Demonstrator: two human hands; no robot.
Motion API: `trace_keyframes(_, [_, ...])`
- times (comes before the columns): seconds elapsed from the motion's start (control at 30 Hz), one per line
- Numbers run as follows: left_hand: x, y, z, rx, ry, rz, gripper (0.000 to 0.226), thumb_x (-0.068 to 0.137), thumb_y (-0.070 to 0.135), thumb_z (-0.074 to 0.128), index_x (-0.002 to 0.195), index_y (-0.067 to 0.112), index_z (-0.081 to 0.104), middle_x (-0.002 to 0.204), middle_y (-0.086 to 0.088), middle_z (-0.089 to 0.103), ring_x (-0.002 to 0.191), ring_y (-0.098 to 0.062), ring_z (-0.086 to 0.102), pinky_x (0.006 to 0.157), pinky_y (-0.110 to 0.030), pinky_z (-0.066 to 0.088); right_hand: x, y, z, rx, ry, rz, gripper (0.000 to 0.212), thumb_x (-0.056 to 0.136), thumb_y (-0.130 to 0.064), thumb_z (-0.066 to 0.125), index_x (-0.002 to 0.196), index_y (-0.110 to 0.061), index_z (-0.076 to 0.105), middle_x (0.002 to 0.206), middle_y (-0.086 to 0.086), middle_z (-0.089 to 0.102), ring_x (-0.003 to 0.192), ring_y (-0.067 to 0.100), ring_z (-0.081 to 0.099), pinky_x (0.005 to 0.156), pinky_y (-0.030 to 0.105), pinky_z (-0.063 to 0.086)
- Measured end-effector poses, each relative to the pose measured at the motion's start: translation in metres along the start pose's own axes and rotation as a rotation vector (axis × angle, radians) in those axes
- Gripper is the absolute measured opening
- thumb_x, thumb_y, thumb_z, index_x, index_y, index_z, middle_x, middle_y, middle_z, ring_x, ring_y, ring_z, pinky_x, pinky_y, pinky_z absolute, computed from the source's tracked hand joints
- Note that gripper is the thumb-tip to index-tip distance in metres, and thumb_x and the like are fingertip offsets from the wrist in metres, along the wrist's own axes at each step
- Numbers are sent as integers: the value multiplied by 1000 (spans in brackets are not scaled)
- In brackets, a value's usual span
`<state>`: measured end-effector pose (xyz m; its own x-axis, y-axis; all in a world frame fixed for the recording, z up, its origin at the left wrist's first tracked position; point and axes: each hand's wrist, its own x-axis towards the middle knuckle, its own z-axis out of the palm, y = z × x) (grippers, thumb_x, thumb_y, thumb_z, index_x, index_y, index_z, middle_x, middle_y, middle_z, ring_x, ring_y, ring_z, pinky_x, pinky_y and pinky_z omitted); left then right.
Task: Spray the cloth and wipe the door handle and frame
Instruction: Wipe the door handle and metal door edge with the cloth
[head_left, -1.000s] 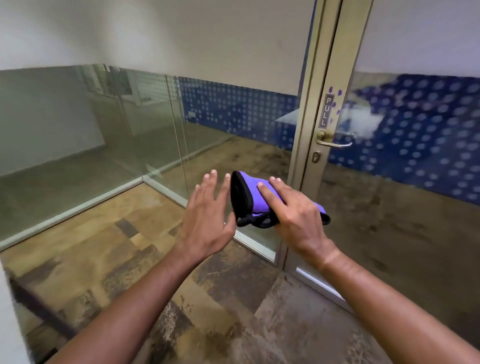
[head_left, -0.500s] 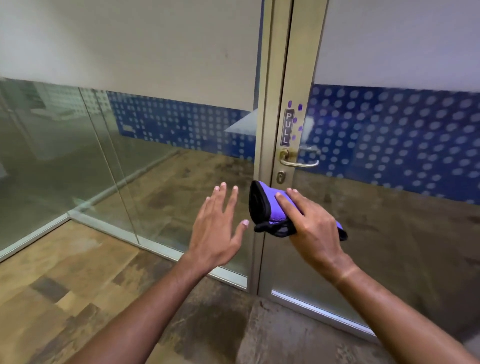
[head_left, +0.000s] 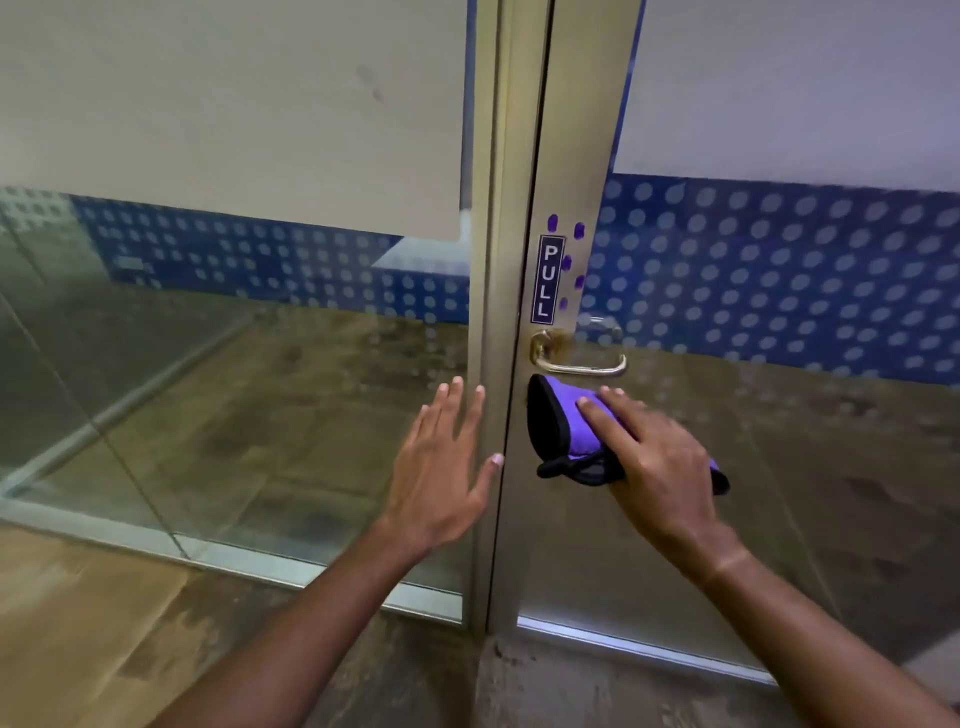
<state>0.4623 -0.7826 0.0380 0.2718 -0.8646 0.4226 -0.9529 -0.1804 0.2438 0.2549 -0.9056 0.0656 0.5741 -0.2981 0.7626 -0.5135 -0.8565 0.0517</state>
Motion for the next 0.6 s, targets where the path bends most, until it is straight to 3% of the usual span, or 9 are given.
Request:
trace_keyframes(0.23, [82, -13, 33, 74, 60, 35, 78, 100, 44, 42, 160, 16, 2, 166, -12, -10, 155, -25, -10, 126, -38, 0, 35, 42, 56, -7, 43, -18, 43, 77, 0, 74, 119, -9, 69, 123, 21, 66, 105, 38, 66, 82, 40, 52])
trace_keyframes(0.43, [134, -24, 55, 102, 123, 50, 75, 95, 39, 39, 159, 13, 8, 167, -15, -2, 155, -28, -4, 125, -41, 4, 68, 59, 92, -13, 48, -51, 32, 88, -10, 61, 119, -9, 69, 124, 22, 65, 109, 38, 64, 86, 42, 49])
trace_keyframes(0.6, [166, -38, 66, 94, 181, 53, 76, 93, 37, 33, 159, 10, 5, 167, -16, -2, 155, -28, -4, 126, -42, 5, 89, 62, 115, -55, 8, -75, 29, 86, -11, 67, 114, -11, 71, 121, 19, 67, 109, 36, 64, 85, 40, 48])
